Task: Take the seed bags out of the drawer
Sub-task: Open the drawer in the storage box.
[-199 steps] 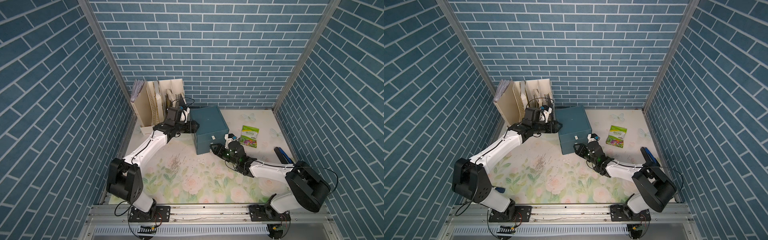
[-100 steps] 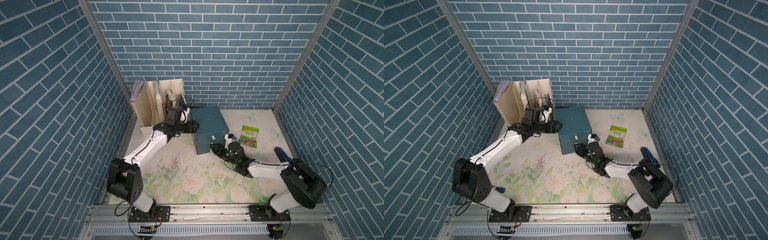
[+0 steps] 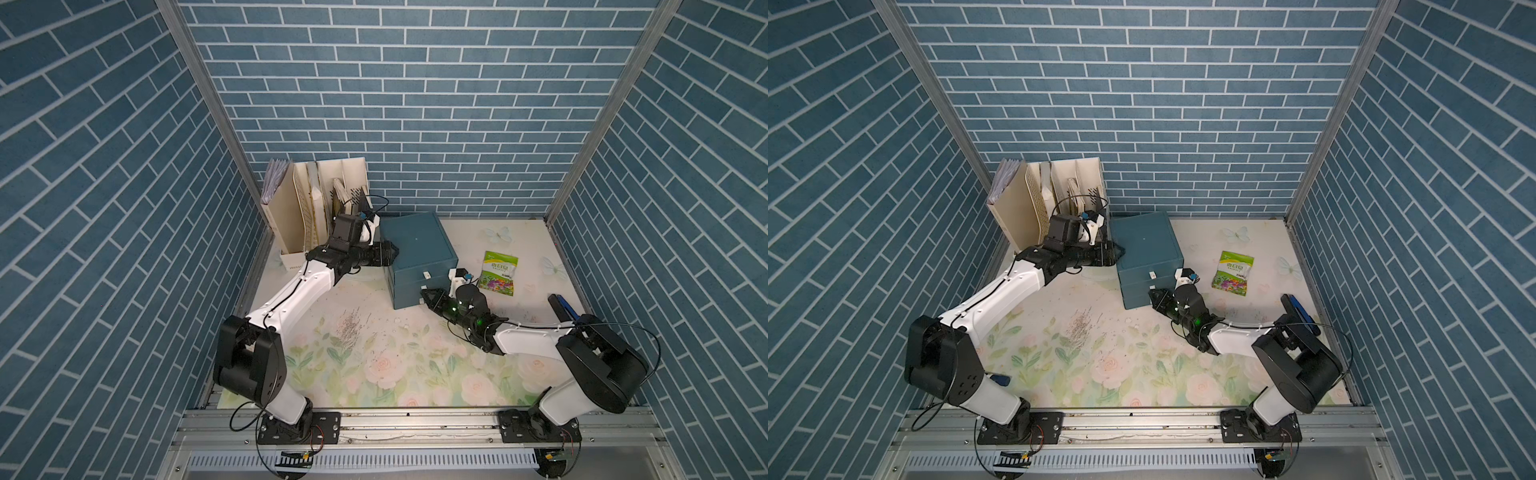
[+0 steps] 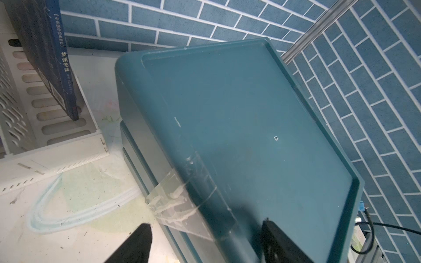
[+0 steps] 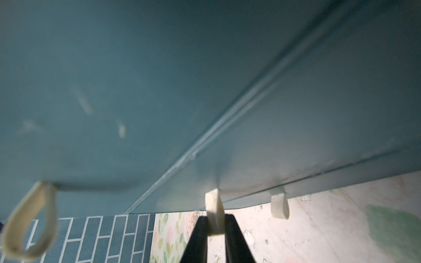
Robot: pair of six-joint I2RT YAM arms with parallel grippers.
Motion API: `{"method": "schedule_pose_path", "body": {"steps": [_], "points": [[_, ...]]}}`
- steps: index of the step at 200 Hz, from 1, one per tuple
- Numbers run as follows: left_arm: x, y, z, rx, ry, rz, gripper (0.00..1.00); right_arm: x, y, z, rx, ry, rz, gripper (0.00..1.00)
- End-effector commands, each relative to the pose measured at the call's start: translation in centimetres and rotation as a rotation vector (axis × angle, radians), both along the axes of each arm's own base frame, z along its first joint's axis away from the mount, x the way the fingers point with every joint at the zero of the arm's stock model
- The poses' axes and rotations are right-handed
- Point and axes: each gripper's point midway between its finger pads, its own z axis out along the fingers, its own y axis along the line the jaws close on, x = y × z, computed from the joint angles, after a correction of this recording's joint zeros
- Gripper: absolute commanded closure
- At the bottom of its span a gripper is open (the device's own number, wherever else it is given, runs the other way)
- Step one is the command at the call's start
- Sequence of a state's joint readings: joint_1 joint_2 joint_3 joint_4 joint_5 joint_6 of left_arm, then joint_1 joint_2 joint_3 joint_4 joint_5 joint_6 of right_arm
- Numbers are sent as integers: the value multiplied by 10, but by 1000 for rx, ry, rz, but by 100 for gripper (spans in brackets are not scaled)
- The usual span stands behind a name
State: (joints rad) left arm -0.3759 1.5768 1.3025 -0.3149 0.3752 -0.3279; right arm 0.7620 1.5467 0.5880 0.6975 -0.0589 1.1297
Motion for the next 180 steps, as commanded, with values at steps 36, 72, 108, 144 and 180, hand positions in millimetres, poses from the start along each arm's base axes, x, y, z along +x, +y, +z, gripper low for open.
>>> {"method": "schedule_pose_path", "body": {"steps": [36, 72, 108, 144, 180], "points": [[-19, 22, -62, 138, 190, 23, 21, 6, -1, 7, 20, -12, -23, 97], [-18, 22, -60, 136, 187, 24, 21, 3, 1, 6, 12, 0, -6, 100], [-17, 22, -59, 135, 184, 26, 21, 1, 0, 7, -11, 8, 5, 100], [-17, 21, -59, 134, 184, 26, 21, -10, 2, 6, -38, 34, 54, 100], [-17, 21, -59, 134, 184, 26, 21, -24, 1, 4, -71, 54, 84, 100]]}}
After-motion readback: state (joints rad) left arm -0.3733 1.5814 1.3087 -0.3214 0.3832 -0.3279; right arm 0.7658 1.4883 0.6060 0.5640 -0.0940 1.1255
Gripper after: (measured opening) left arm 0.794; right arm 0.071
